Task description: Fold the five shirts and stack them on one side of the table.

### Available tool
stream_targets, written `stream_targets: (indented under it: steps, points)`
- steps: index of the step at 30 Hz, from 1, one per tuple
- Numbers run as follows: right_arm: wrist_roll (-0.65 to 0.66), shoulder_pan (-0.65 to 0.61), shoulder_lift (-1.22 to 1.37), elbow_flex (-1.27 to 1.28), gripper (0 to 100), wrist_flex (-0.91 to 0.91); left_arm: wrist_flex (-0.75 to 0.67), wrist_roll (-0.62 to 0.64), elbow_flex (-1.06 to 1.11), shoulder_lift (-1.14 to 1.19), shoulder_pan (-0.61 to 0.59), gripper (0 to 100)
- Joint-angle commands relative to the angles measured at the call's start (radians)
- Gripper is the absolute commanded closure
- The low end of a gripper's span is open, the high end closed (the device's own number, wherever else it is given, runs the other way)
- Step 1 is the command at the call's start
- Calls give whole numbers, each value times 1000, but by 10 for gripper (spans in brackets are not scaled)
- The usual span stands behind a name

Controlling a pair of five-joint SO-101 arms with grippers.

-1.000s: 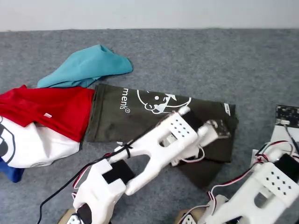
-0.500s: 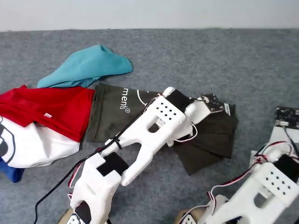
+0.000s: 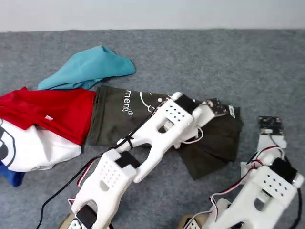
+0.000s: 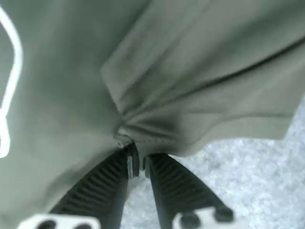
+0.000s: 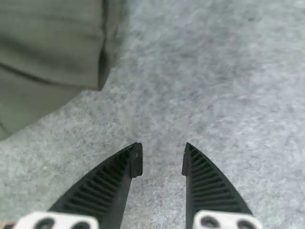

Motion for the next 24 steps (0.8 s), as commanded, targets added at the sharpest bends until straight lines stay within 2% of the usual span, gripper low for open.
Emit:
stream_targets:
  steps: [1, 9, 17, 21, 24]
  points:
    - [35, -13, -15, 20, 847, 2, 74, 32, -203, 12, -32, 981]
    - [35, -41, -15, 98, 848, -4, 72, 58, -111, -15, -52, 878]
    - [35, -64, -15, 104, 848, 5, 64, 95, -108, -21, -127, 874]
    - [35, -125, -15, 133, 848, 2, 54, 201, -200, -25, -207, 874]
    - [25, -160, -15, 140, 848, -8, 72, 221, -295, -28, -270, 874]
